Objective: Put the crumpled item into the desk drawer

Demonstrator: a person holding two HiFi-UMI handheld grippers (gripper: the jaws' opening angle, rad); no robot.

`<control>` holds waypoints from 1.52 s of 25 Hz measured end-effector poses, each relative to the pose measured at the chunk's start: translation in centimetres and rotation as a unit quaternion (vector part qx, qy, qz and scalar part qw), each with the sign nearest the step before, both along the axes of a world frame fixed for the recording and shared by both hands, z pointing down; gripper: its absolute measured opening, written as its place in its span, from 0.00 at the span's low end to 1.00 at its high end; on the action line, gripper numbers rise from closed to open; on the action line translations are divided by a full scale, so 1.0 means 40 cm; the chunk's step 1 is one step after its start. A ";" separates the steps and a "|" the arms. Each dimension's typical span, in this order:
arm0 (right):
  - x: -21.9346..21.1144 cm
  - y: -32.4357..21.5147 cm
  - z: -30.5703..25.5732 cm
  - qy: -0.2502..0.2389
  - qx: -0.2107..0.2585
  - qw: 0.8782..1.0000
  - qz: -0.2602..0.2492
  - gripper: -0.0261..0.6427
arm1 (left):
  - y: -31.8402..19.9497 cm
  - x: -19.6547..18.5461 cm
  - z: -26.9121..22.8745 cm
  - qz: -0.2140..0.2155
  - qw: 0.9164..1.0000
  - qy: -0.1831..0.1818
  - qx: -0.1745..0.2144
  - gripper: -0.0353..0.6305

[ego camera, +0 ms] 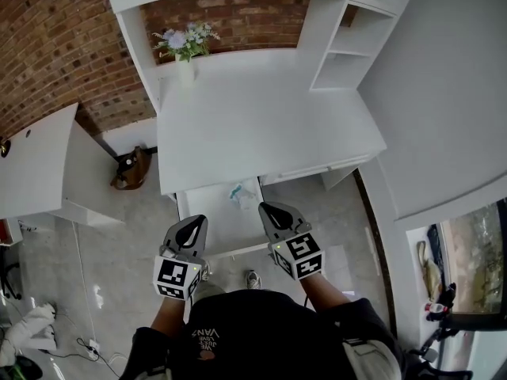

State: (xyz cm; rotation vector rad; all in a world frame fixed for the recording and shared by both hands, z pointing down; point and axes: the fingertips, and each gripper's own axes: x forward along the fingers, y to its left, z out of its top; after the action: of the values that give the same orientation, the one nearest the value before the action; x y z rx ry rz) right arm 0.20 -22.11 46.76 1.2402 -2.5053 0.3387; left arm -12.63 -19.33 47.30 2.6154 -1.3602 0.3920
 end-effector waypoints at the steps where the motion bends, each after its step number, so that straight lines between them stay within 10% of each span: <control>1: 0.006 0.008 -0.016 -0.003 0.006 1.000 -0.005 0.04 | 0.008 0.005 -0.004 -0.002 1.000 -0.001 0.000 0.06; 38: 0.224 0.226 -0.090 -0.003 0.023 1.000 -0.018 0.04 | 0.178 0.134 -0.088 -0.035 0.999 0.004 0.018 0.06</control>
State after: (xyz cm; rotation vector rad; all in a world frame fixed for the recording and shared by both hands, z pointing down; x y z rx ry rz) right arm 9.18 -13.06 43.14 1.2103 -2.5509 0.2783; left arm -7.25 -12.19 43.76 2.5865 -1.4657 0.3495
